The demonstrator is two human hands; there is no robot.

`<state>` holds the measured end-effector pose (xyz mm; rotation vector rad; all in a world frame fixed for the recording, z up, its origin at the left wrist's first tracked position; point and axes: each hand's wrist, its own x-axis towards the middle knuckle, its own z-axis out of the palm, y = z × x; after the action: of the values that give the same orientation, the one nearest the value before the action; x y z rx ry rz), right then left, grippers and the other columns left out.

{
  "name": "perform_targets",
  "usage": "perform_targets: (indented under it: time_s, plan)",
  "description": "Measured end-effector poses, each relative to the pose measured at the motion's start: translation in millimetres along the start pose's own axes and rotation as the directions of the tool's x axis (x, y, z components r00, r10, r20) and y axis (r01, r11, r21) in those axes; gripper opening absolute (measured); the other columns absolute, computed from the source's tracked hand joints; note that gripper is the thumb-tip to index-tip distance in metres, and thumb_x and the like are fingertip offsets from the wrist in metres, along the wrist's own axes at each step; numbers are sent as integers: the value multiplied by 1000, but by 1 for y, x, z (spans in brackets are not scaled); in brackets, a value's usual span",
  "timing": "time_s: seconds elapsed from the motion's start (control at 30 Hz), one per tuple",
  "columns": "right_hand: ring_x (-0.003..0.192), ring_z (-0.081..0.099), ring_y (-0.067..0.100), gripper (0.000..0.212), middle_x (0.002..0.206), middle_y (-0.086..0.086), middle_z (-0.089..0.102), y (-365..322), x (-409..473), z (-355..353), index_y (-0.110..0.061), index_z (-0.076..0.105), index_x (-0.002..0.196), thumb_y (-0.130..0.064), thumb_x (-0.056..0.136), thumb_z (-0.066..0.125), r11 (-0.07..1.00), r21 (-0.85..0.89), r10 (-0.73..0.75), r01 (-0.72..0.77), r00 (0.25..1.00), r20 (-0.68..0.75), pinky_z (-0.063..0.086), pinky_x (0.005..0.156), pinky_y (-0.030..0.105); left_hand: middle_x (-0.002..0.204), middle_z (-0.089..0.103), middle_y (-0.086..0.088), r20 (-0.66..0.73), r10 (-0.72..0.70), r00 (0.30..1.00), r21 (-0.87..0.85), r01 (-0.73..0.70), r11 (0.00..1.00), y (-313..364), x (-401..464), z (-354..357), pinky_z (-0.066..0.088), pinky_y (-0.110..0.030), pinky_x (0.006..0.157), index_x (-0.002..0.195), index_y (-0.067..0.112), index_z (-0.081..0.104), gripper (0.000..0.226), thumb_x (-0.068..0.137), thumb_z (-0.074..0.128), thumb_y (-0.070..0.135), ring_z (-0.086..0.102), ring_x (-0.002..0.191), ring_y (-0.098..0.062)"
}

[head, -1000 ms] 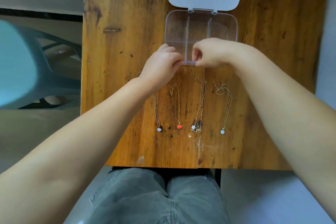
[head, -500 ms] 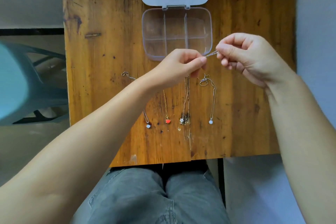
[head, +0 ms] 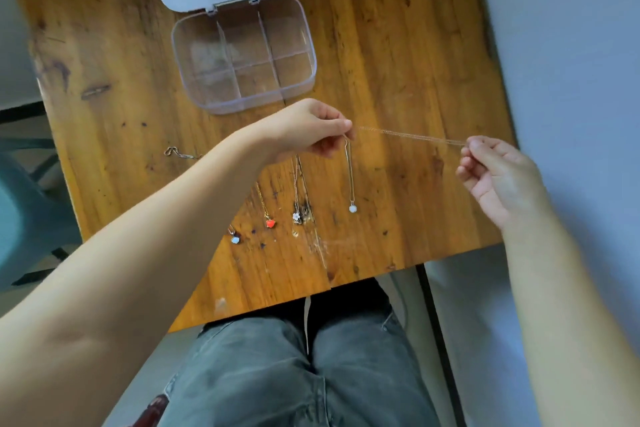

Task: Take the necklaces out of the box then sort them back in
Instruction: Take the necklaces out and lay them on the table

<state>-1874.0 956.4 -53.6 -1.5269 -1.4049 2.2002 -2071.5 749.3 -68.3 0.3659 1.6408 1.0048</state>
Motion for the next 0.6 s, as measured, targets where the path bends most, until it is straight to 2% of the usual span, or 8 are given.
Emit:
perform_targets:
  time_s: [0.1,0.2,0.3,0.37,0.43,0.53,0.6]
  plan:
    - [66,66,9,12,74,2,67,8,1,-12,-11,68,87,-4,90,58,1000,22,15,-13,997,-73,54,62,20,61,58,1,-119,-43,992,74,52,996,-1,11,18,54,-20,60,79,11,69,23,93,53,18,54,58,-14]
    - [75,71,14,11,79,4,72,18,-2,-19,-11,68,90,-4,89,61,973,-226,31,-43,998,-56,55,65,21,60,56,3,-348,-3,938,164,64,984,2,24,27,50,-20,56,83,10,68,22,93,52,21,52,53,-10]
    - [74,73,13,6,85,7,73,37,-6,-8,-11,66,89,-8,89,61,891,-431,131,-142,990,-55,56,61,22,65,57,3,-456,120,882,306,29,951,14,43,33,44,-22,56,85,11,65,21,93,52,25,52,59,-12]
    - [72,73,12,5,88,7,72,52,-9,2,-10,65,90,-10,91,60,873,-442,200,-205,978,-59,55,55,21,79,60,0,-447,213,869,433,1,901,24,58,39,41,-24,58,89,9,66,21,92,52,25,54,72,-15]
    - [74,70,12,5,90,4,70,65,-12,9,-15,65,87,-13,90,61,866,-452,198,-215,977,-84,53,52,20,91,61,-3,-403,304,863,555,-34,831,29,74,45,40,-26,65,90,8,65,20,92,53,24,54,82,-17]
    - [66,63,9,13,81,-6,67,77,-14,14,-27,63,77,-23,89,63,785,-608,65,-120,992,-111,47,51,20,100,58,-9,-315,403,859,716,-64,695,29,91,52,42,-31,71,89,8,63,18,92,53,22,51,94,-22]
    - [62,61,10,12,77,-8,65,82,-16,17,-25,64,77,-25,89,62,720,-692,-26,-52,995,-101,46,54,21,104,56,-12,-270,426,863,784,-59,618,28,96,54,43,-34,72,90,8,63,17,92,52,22,48,101,-26]
